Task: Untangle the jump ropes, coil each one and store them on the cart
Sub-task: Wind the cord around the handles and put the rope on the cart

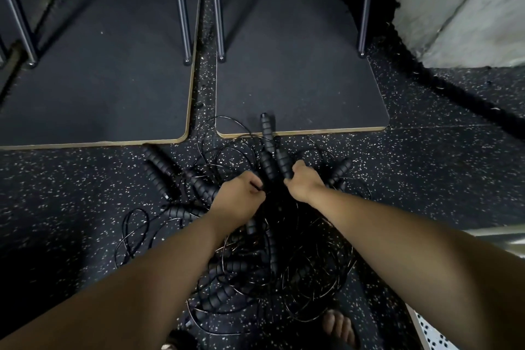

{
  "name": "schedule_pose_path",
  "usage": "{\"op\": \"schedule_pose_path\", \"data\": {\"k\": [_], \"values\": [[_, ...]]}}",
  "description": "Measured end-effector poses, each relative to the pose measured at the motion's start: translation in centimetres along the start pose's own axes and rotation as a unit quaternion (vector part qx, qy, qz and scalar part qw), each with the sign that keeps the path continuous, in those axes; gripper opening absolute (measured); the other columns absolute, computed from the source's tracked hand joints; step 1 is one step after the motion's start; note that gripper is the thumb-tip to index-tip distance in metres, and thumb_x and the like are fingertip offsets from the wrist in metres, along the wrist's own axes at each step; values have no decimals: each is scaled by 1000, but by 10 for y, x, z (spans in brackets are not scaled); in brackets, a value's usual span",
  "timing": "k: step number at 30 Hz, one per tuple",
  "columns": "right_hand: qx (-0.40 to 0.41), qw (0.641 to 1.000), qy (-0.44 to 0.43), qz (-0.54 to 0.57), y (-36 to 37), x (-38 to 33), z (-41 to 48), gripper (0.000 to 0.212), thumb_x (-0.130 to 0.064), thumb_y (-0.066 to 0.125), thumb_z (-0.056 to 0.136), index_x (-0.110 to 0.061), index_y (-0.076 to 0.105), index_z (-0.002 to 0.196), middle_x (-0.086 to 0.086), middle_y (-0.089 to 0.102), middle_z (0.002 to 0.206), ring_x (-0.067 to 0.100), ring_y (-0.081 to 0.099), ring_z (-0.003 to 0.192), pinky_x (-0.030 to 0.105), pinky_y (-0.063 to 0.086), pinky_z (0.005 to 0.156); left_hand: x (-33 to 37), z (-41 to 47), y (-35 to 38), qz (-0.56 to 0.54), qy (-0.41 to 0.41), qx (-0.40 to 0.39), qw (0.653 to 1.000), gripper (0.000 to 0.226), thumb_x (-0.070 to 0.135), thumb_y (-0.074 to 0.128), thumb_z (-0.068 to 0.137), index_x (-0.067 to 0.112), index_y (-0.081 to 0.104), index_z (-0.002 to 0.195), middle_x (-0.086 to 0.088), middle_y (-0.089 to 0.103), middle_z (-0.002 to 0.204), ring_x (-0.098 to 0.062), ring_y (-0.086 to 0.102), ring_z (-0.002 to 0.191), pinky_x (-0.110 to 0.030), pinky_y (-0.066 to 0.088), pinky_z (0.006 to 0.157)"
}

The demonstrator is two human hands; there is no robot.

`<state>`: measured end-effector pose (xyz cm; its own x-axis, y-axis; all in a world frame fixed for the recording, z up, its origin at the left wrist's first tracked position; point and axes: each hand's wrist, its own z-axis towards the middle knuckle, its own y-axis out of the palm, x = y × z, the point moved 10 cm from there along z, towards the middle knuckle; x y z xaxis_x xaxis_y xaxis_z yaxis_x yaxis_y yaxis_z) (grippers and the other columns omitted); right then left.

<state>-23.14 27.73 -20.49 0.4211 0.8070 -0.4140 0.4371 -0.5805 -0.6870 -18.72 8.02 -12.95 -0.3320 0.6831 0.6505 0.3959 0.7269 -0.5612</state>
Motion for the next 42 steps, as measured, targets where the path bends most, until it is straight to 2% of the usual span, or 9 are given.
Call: {"op": "schedule_pose_path", "data": {"k": [8,14,18,26,31,34,36,38,42], "values": [[113,978,-99,143,-112,-66,-112,28,-35,62,105,-11,49,111,3,67,91,20,65,81,34,43,62,51,-42,-15,-43,8,-73,996,54,37,84,84,27,57,129,6,70,121,-17,67,113,-38,55,104],[158,953,-144,214,-187,-125,-216,31,-40,64,101,-13,54,113,0,71,97,19,67,86,29,46,65,108,-116,-41,-173,19,-140,975,30,20,80,96,23,68,124,4,80,114,0,73,92,-16,48,75],[194,929,-151,275,-234,-157,-276,29,-45,67,97,-19,57,107,-1,72,94,20,68,81,34,47,66,129,-157,-64,-193,37,-117,973,16,31,80,95,30,77,112,9,81,107,-11,73,107,-33,49,100],[140,806,-210,535,-307,-219,-401,8,-20,66,98,-13,62,97,9,72,82,19,65,68,33,51,55,131,-241,-117,-131,75,-35,988,13,23,67,105,24,78,99,6,81,100,-20,75,101,-39,58,100],[146,669,-191,703,-322,-203,-445,20,-8,67,96,-14,55,112,18,69,104,24,71,71,34,60,65,110,-276,-150,-87,42,59,994,17,36,65,104,24,74,94,4,71,74,-12,55,58,-23,43,52],[181,594,-198,758,-320,-179,-457,32,-2,66,96,-16,50,120,23,65,121,32,76,80,39,64,74,108,-286,-162,-68,29,88,993,26,35,62,107,17,73,92,11,63,62,-2,48,45,-17,35,45],[193,587,-206,759,-312,-168,-461,33,-1,66,97,-13,52,123,21,65,122,37,78,89,41,64,79,115,-289,-173,-88,45,110,989,25,30,58,110,23,74,91,17,73,72,6,64,62,-17,47,57],[176,588,-202,763,-299,-164,-460,24,2,69,97,-9,56,114,17,71,112,44,78,99,42,64,82,128,-292,-181,-107,74,117,985,26,30,54,112,26,75,97,15,79,85,-11,74,82,-31,54,74],[107,593,-174,779,-266,-161,-448,26,-1,72,97,2,61,120,24,75,119,45,77,105,40,64,90,165,-299,-205,-99,131,167,972,28,33,49,114,25,73,102,5,78,79,-16,67,64,-31,47,57]]}}
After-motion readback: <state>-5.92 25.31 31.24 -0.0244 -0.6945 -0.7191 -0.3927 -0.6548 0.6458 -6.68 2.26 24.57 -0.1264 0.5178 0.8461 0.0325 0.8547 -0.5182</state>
